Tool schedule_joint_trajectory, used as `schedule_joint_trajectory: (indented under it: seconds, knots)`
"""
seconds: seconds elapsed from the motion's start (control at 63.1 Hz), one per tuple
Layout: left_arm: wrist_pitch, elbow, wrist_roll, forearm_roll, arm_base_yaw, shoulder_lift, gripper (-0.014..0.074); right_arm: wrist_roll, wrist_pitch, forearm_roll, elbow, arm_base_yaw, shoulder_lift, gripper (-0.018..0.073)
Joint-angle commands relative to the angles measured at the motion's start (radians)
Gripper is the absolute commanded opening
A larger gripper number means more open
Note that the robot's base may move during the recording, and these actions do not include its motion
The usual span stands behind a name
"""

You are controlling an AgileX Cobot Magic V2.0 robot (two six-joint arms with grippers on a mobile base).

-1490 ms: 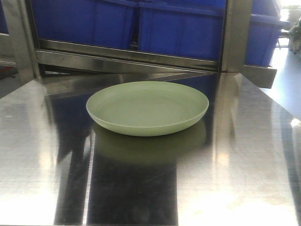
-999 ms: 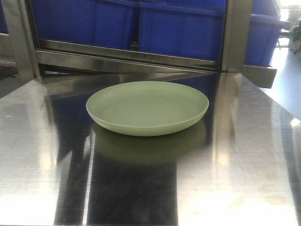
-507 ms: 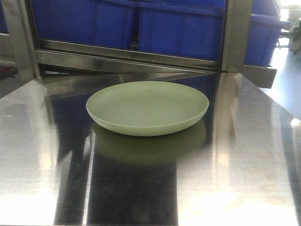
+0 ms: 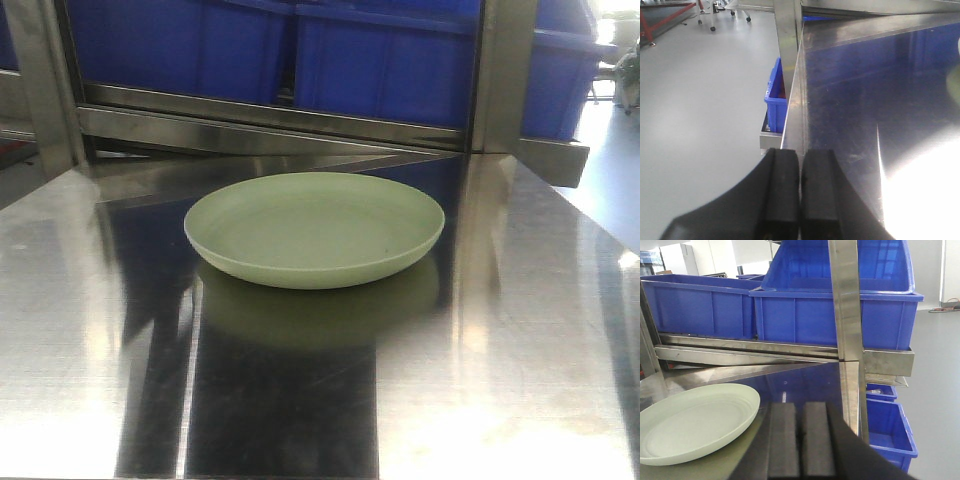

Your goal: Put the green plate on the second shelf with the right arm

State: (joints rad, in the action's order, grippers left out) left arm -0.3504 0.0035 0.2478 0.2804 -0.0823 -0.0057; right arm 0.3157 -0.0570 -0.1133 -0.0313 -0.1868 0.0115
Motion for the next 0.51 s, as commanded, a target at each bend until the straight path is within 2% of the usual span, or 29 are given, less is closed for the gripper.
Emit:
schedule_joint_trajectory:
  seconds: [0.0,0.491]
  knots:
    - [0.056,0.041,0.002,0.004,-0.006,-0.023,0.0125,0.0,-0.094,-0.003,0.006,0.004,0.018,0.0054]
    - [0.056,0.041,0.002,0.004,-0.006,-0.023,0.0125,0.001,-0.109,-0.003,0.012,0.004,-0.027,0.0054]
